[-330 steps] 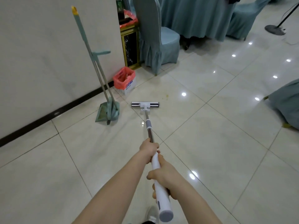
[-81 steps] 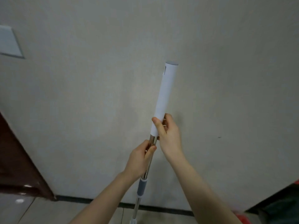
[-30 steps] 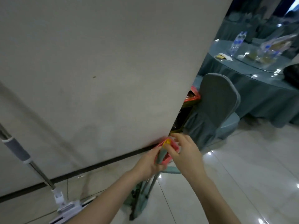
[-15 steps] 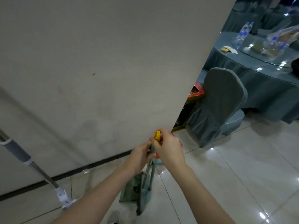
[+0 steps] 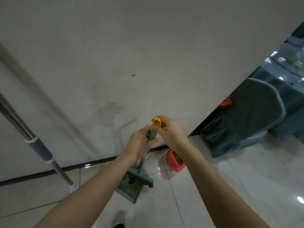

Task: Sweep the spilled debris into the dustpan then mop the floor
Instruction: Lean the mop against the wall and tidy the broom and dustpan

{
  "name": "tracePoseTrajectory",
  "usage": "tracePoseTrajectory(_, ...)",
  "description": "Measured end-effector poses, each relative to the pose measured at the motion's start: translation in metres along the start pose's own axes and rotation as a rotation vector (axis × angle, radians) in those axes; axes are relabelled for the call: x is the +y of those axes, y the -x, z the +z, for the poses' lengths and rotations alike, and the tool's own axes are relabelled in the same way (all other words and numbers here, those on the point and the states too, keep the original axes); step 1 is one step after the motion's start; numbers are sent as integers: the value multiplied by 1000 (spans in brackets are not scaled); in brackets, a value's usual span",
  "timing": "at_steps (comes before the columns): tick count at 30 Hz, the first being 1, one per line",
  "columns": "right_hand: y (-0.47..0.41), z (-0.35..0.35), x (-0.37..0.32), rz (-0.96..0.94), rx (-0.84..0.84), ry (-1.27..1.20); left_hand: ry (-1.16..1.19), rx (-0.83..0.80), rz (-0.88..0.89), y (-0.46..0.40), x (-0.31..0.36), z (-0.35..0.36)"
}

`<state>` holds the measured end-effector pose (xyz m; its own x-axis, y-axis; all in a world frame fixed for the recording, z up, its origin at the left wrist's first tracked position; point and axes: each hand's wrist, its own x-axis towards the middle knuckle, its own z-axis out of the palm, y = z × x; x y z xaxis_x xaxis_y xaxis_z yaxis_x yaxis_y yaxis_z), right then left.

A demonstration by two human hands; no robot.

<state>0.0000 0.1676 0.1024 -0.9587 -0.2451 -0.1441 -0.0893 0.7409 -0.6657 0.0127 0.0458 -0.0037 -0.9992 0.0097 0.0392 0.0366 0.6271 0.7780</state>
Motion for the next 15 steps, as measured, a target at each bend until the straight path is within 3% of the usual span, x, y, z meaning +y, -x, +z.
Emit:
tracePoseTrajectory(7, -46, 22, -21, -31, -36, -51, 88, 121, -157, -21, -29, -20)
tracePoseTrajectory(15, -85, 24, -33, -65, -85, -185, 64, 227, -197, -35, -35, -27)
